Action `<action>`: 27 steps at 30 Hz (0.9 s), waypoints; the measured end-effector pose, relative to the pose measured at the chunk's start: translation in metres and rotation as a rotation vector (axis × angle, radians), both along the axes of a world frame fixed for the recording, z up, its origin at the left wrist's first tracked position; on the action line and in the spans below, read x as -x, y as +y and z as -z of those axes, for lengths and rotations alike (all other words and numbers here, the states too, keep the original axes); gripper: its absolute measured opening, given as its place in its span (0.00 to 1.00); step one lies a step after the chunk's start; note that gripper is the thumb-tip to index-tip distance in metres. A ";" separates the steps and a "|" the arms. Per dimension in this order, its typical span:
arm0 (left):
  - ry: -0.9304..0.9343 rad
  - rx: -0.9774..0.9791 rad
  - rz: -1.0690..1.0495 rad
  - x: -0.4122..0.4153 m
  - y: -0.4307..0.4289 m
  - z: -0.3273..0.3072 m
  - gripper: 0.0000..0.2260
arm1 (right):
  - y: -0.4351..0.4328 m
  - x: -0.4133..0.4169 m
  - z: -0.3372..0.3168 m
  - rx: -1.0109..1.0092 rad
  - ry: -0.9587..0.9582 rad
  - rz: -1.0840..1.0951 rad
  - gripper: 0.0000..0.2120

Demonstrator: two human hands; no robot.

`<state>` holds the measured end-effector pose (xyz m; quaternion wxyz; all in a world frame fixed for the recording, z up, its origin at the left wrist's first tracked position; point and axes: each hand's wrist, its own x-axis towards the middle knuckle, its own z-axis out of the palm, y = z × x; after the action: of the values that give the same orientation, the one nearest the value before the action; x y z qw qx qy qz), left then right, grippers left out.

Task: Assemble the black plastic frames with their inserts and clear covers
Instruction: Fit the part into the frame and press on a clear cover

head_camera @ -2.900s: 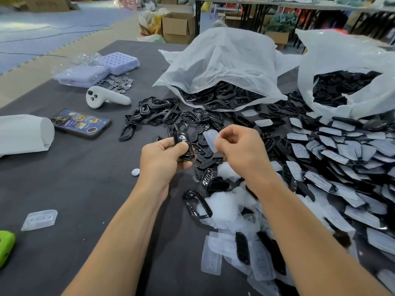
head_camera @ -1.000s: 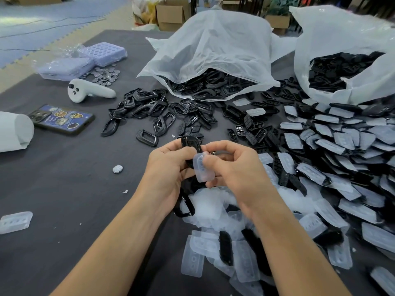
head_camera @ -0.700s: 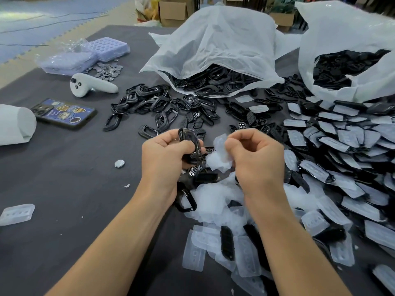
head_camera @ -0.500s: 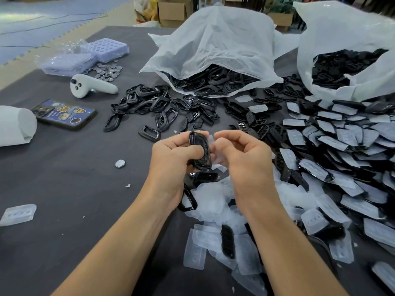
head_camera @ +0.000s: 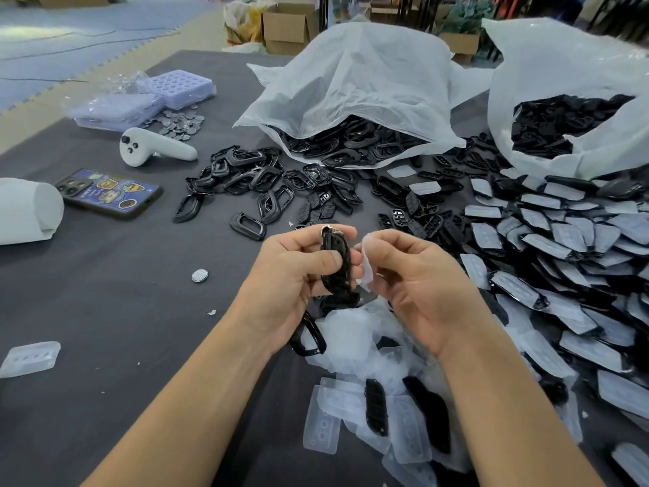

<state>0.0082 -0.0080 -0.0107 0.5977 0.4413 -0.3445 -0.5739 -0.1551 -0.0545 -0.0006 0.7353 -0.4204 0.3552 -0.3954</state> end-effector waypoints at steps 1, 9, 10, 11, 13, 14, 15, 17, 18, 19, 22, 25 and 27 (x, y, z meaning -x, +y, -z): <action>-0.055 -0.035 -0.050 0.002 -0.001 0.001 0.16 | -0.001 0.002 0.000 0.027 0.024 0.042 0.06; -0.362 -0.031 -0.138 0.012 0.003 0.003 0.18 | 0.003 0.004 -0.001 0.282 0.225 -0.088 0.04; -0.362 -0.011 -0.132 0.013 0.004 0.002 0.20 | 0.004 0.000 0.001 0.330 0.314 -0.004 0.05; -0.352 -0.003 -0.130 0.015 0.005 0.003 0.20 | 0.006 -0.004 0.002 0.379 0.404 0.088 0.06; -0.328 -0.005 -0.122 0.015 0.004 0.004 0.13 | 0.008 -0.009 0.004 0.469 0.526 0.220 0.06; -0.313 -0.007 -0.111 0.015 0.004 0.005 0.09 | 0.009 -0.010 0.005 0.512 0.554 0.263 0.07; -0.300 -0.009 -0.098 0.014 0.004 0.005 0.06 | 0.010 -0.011 0.006 0.554 0.575 0.302 0.07; -0.297 -0.012 -0.074 0.012 0.004 0.007 0.05 | 0.010 -0.011 0.006 0.627 0.618 0.363 0.09; -0.304 -0.008 -0.061 0.012 0.004 0.008 0.06 | 0.010 -0.011 0.007 0.655 0.639 0.381 0.09; -0.310 -0.001 -0.047 0.011 0.003 0.009 0.08 | 0.011 -0.011 0.007 0.677 0.663 0.394 0.09; -0.316 0.024 0.011 0.010 0.004 0.009 0.12 | 0.010 -0.010 0.007 0.692 0.707 0.427 0.08; -0.306 0.035 0.046 0.011 0.005 0.008 0.12 | 0.009 -0.010 0.007 0.656 0.670 0.426 0.08; -0.265 0.037 0.082 0.011 0.005 0.006 0.13 | 0.009 -0.009 0.007 0.640 0.656 0.429 0.09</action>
<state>-0.0027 -0.0029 -0.0170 0.5311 0.4878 -0.4485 -0.5281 -0.1461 -0.0457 -0.0075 0.3214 -0.6445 0.5070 -0.4736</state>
